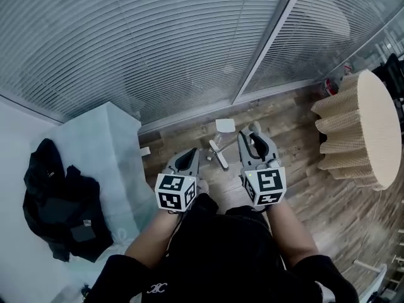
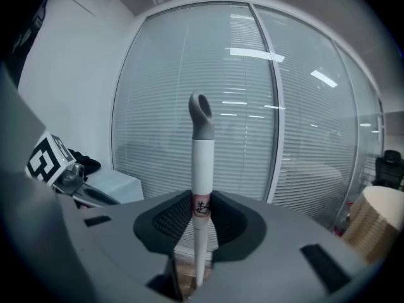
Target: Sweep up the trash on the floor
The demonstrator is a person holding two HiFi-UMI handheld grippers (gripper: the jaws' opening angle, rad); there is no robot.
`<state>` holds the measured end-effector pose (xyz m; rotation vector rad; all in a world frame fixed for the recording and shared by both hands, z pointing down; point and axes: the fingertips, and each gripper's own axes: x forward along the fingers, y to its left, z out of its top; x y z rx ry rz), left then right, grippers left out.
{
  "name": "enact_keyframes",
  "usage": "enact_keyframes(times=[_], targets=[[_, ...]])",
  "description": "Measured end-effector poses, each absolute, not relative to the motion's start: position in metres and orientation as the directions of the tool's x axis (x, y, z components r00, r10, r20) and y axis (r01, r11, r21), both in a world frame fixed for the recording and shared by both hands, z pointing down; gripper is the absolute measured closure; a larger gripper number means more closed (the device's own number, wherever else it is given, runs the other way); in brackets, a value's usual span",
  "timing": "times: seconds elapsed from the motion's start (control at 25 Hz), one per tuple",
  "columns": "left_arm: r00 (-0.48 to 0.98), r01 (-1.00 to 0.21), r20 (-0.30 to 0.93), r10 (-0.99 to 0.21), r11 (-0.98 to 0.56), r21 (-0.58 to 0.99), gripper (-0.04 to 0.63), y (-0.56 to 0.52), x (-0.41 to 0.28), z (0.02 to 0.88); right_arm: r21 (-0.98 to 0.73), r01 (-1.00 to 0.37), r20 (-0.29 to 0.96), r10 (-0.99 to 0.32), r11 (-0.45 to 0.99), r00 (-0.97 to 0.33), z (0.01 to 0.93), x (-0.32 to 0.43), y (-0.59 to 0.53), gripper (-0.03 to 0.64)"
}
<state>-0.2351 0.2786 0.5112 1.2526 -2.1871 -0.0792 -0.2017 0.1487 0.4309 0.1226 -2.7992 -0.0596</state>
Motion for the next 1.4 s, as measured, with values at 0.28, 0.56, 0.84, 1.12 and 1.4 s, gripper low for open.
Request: enact_keyframes(times=[0.28,0.56,0.84,1.12,1.4], targets=[[-0.396,-0.719,0.505,-0.767,0.601,0.349,0.598,0.291,-0.260,0.522,0.016,-0.138,0.338,-0.135,0.990,-0.932,0.463,-0.253,0.154,0.518],[-0.372,-0.745,0.529,-0.763,0.585,0.321,0.598,0.290,-0.267,0.524,-0.157,-0.432,0.427,-0.333,0.888,-0.841,0.531,-0.268,0.068,0.518],[-0.313,-0.785,0.564,-0.764,0.543,0.299,0.598,0.282,-0.272,0.531,-0.276,-0.770,0.512,-0.590,0.576,-0.625,0.600,-0.159,-0.052,0.518],[-0.198,-0.848,0.593,-0.781,0.440,0.296,0.598,0.243,-0.250,0.541,-0.280,-0.855,0.553,-0.655,0.437,-0.516,0.624,-0.049,-0.080,0.518],[-0.068,-0.918,0.567,-0.821,0.274,0.286,0.598,0.175,-0.202,0.528,-0.270,-0.914,0.581,-0.706,0.301,-0.404,0.633,0.057,-0.090,0.515]])
